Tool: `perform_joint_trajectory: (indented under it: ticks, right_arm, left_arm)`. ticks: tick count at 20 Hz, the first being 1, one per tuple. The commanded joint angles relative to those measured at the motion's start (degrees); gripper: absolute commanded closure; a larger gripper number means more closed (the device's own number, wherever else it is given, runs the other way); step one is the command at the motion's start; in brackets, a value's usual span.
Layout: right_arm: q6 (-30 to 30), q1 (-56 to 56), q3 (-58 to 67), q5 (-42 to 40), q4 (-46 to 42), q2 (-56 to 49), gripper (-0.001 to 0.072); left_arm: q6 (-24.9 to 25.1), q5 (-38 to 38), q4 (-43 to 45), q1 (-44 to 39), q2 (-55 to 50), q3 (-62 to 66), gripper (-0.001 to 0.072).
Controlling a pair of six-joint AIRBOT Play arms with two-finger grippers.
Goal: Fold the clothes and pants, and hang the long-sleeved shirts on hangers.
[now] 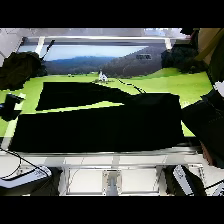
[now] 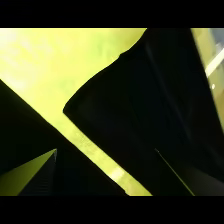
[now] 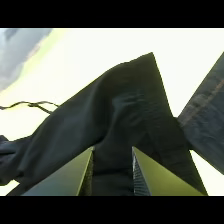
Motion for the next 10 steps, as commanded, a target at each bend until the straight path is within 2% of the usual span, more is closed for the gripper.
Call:
perform_joint_trajectory:
  ticks: [1,5,6,7,10]
  right_arm:
    - [0.2,0.0,0.4,1.6,2.7,-0.1,0.0441]
    - [0.2,0.0,0.4,3.8,5.2,-0.1,0.0441]
    - [0.2,0.0,0.4,4.1,5.7,-0.1,0.0441]
    - [0.2,0.0,0.4,4.4,6.3,-0.1,0.0441]
    - [0.2,0.0,0.4,5.2,7.1,-0.1,0.0441]
  left_arm:
    - [-1.5,-1.8,-0.9,-0.7,-6.7,0.2,0.0006]
    - [-0.2,1.3,-2.9,-0.7,-9.5,0.2,0.0007]
    - [1.4,1.8,-4.6,-0.7,-10.0,0.2,0.002]
    - [3.0,1.9,-7.1,-0.7,-10.5,0.2,0.0076]
    - [8.3,1.7,-16.0,-0.7,-12.0,0.2,0.009]
